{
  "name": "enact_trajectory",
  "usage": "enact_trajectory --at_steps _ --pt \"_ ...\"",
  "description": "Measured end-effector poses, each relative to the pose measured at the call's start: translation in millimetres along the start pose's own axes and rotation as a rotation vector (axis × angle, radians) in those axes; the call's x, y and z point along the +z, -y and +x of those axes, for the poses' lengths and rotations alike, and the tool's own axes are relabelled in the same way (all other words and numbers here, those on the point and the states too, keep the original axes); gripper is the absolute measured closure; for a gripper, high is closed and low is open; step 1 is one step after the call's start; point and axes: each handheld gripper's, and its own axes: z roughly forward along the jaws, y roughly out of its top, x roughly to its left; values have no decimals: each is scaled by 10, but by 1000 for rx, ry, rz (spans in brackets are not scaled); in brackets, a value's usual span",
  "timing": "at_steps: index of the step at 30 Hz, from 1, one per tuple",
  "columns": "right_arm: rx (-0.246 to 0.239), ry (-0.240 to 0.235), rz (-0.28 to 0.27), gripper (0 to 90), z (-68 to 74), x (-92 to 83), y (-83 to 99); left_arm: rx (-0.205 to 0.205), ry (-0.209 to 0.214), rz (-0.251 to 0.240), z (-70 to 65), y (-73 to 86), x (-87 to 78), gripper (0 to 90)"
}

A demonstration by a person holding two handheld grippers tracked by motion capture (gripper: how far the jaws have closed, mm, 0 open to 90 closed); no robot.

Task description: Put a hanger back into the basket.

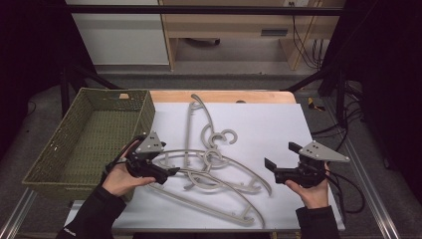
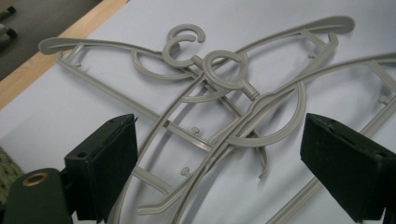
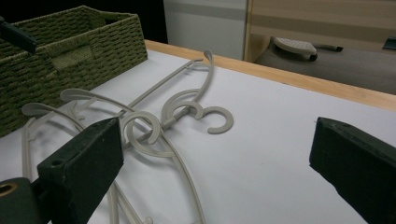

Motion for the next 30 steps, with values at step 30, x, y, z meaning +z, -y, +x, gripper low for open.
enact_trajectory --at_steps 30 --pt "-1 -5 6 33 -4 2 2 160 92 222 -115 -216 740 252"
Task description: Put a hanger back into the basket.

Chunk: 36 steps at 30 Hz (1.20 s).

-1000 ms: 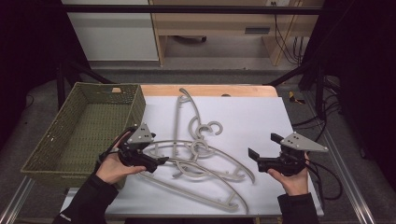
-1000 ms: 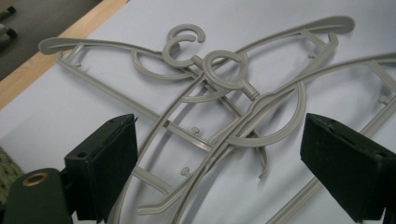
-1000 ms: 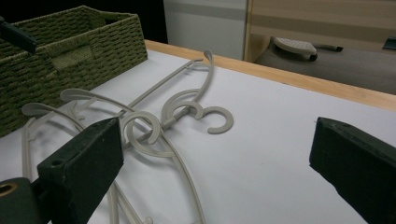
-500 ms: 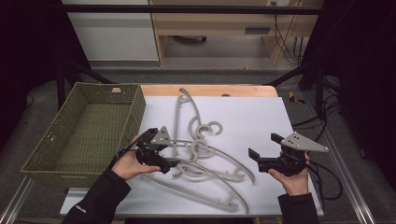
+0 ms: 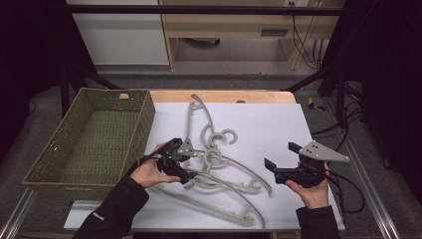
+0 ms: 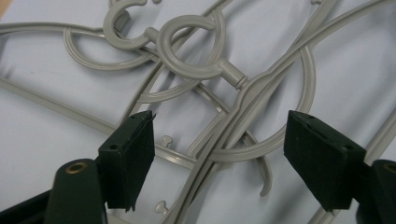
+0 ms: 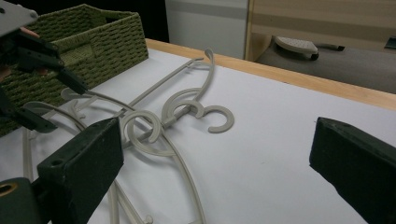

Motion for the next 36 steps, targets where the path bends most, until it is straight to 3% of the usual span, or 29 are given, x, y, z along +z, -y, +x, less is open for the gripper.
enact_trajectory --at_steps 6,23,31,36 --pt "1 1 0 34 -1 -2 -1 40 6 58 11 -23 134 315" --pt "-3 -4 10 34 3 12 4 102 65 151 51 -63 424 555" --pt "-3 -7 11 34 4 15 4 90 117 169 71 -63 498 615" --pt "-4 -7 11 34 4 15 5 92 129 188 66 -65 550 656"
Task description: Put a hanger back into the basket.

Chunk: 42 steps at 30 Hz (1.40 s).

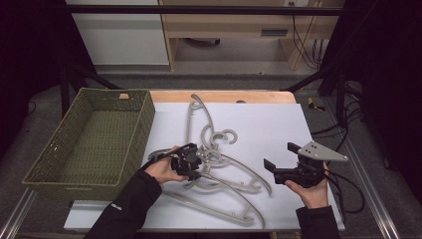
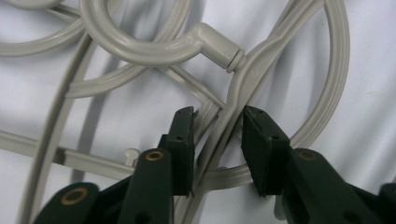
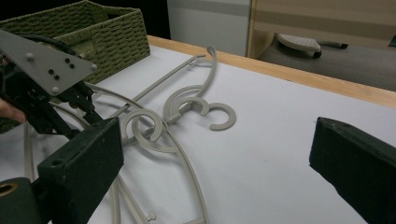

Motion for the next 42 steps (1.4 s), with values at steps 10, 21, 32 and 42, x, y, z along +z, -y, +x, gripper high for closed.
enact_trajectory --at_steps 10,21,32,42 --pt "0 0 0 35 -1 -1 0 18 -15 3 -33 6 -29 712" --pt "0 -1 0 37 3 6 2 71 -32 8 -62 15 -102 821" --pt "0 -1 -1 37 1 1 1 55 -24 9 -130 12 -165 825" --pt "3 2 -10 38 -8 -25 -7 -22 -37 -43 -195 29 -364 827"
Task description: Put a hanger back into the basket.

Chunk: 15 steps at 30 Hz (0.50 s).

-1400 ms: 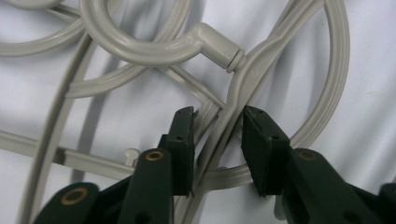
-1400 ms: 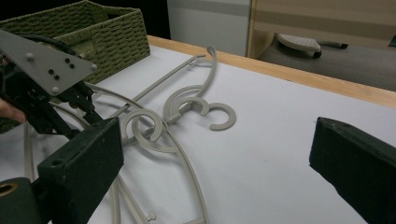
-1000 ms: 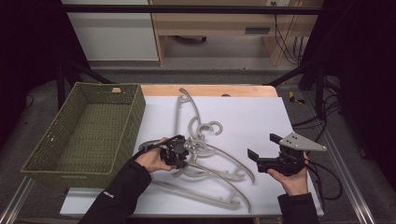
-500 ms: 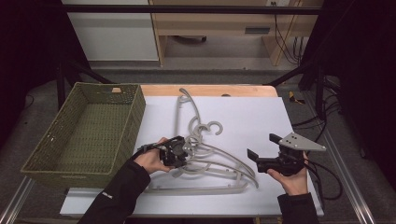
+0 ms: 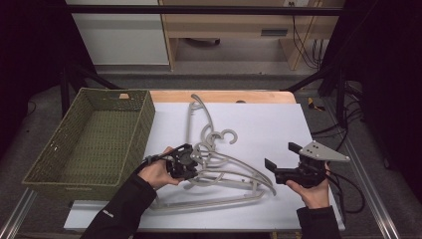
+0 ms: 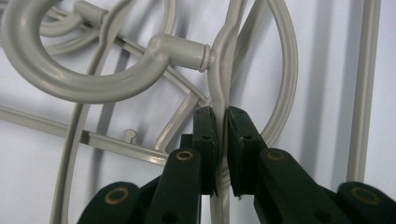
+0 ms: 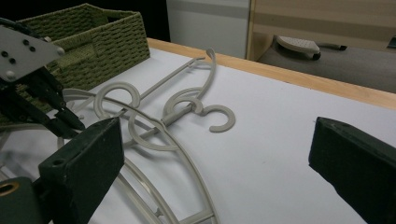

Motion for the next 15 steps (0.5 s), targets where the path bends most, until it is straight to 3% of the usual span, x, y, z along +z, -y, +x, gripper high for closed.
enact_trajectory --at_steps 8,15 --pt "4 7 -12 38 -21 -47 -12 -90 -86 -60 -71 -41 -243 827" --pt "10 12 -26 38 -44 -98 -23 -129 -150 -87 -116 -52 -426 827"
